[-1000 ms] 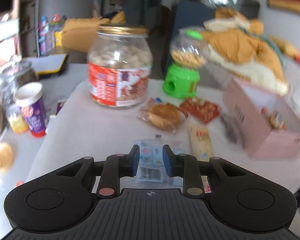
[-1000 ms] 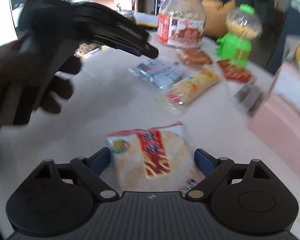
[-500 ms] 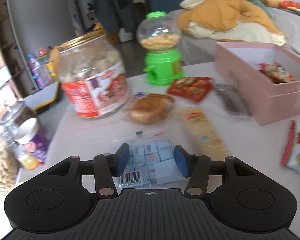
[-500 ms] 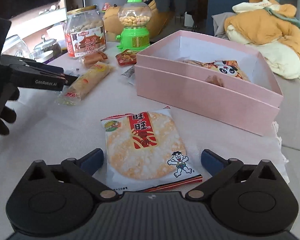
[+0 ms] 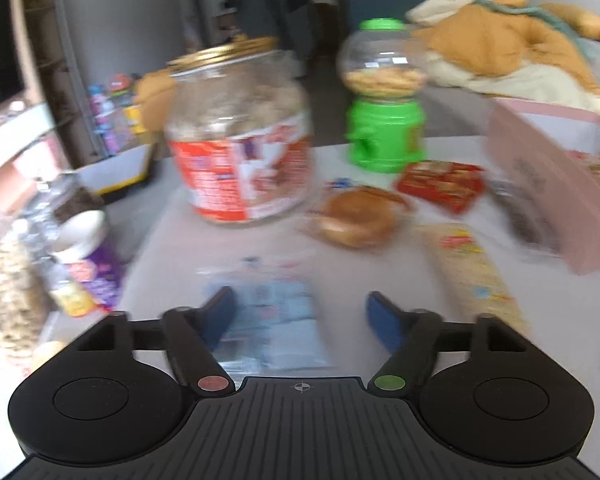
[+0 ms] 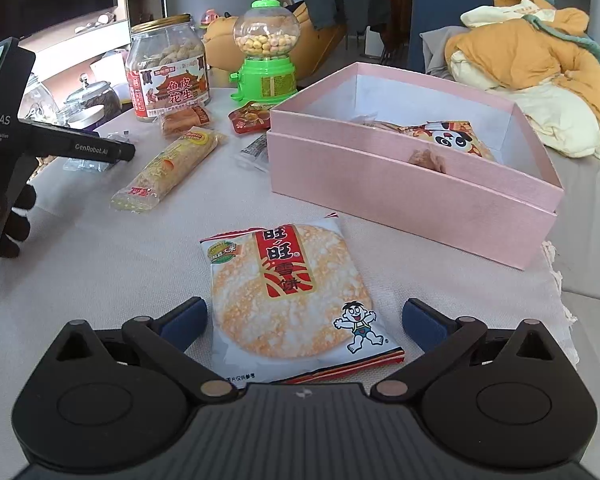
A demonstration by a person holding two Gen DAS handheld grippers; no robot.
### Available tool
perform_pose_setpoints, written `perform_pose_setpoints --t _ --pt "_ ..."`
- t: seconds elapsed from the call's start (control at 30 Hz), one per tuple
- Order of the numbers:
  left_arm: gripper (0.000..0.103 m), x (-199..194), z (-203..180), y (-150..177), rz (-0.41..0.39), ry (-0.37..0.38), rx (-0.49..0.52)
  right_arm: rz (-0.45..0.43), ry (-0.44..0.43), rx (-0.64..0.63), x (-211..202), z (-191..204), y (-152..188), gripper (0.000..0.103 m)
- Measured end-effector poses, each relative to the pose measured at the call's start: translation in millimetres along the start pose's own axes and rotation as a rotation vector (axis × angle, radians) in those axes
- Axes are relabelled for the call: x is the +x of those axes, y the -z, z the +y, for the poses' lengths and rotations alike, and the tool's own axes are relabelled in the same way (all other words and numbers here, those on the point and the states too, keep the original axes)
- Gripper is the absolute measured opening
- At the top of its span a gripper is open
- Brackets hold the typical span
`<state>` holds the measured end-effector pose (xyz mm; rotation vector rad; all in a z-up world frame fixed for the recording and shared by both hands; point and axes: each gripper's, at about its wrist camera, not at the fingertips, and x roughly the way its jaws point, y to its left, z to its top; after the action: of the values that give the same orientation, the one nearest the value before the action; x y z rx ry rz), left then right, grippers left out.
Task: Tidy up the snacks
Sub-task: 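Grasp blue-and-white candy packet with left tool while right tool grasps Want Want rice cracker bag, then lift candy packet with left tool while right tool lifts rice cracker bag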
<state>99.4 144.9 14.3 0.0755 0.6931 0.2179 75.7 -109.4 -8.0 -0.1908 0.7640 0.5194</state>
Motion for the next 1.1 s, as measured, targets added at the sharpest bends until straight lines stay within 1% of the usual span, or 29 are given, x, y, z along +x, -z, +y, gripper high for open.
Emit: perform_pose_setpoints --t 0.07,0.1,0.13,0.17,0.23,0.27,0.3,0.4,0.5,0.53,0.57,0.6,0.67,0.73,0.77,0.83,0.9,0.97,1.1 --pt "0.086 -5.5 -3.6 2.4 -0.013 0.048 0.015 0.000 0.003 0.003 0.1 0.1 -0.3 0.103" --pt "0.086 -7.8 -4.5 2.5 -0.013 0.058 0.016 -0.001 0.004 0.003 0.2 0.1 -0.2 0.103" --pt "0.085 -9.1 -5.4 1.9 -0.009 0.052 0.024 -0.001 0.004 0.003 0.0 0.0 -0.1 0.103" --pt "0.084 -10.3 -6.3 1.1 -0.004 0.026 0.043 -0.002 0.006 0.005 -0.1 0.1 0.0 0.103" --pt "0.083 -8.4 -6.6 -0.5 0.012 -0.084 0.081 -0.002 0.009 0.007 0.0 0.5 -0.1 0.103" --pt "0.084 -3.8 -4.2 -1.1 0.032 -0.120 0.084 -0.002 0.009 0.007 0.0 0.3 0.1 0.103" --pt "0.085 0.1 0.3 -1.9 0.055 -0.122 0.067 -0.002 0.009 0.007 0.2 0.3 0.0 0.103" --pt "0.086 8.0 17.5 -4.6 0.078 -0.078 -0.021 -0.003 0.010 0.006 0.1 0.5 0.1 0.103" --pt "0.088 19.0 36.6 -6.2 0.100 -0.024 -0.151 -0.002 0.009 0.007 -0.1 0.4 0.0 0.103" --pt "0.088 22.8 42.1 -6.1 0.094 -0.011 -0.190 -0.002 0.010 0.007 -0.1 0.4 0.0 0.103" --pt "0.088 25.5 43.8 -6.7 0.082 -0.005 -0.198 -0.002 0.009 0.007 -0.1 0.4 0.0 0.103" --pt "0.088 25.4 42.2 -6.3 0.078 -0.009 -0.183 -0.002 0.009 0.007 -0.1 0.4 -0.1 0.103" --pt "0.086 24.8 35.6 -6.6 0.072 -0.020 -0.152 -0.002 0.009 0.007 0.1 0.3 -0.2 0.103" --pt "0.077 20.3 32.9 -6.7 0.072 -0.010 -0.153 -0.002 0.009 0.008 0.0 0.3 -0.3 0.103" --pt "0.075 17.6 31.7 -4.9 0.065 -0.001 -0.153 -0.002 0.009 0.007 -0.2 0.4 -0.1 0.103" --pt "0.069 12.2 29.7 -1.4 0.057 0.005 -0.144 -0.002 0.009 0.007 -0.2 0.3 -0.3 0.103" --pt "0.066 3.3 29.8 3.5 0.061 0.030 -0.148 -0.002 0.009 0.007 -0.2 0.4 -0.2 0.103" --pt "0.065 -13.2 26.9 13.6 0.060 0.072 -0.152 -0.002 0.009 0.007 -0.2 0.2 -0.3 0.103" --pt "0.065 -47.4 12.1 36.4 0.049 0.163 -0.118 0.006 0.008 0.007 0.3 -0.1 -1.1 0.103"
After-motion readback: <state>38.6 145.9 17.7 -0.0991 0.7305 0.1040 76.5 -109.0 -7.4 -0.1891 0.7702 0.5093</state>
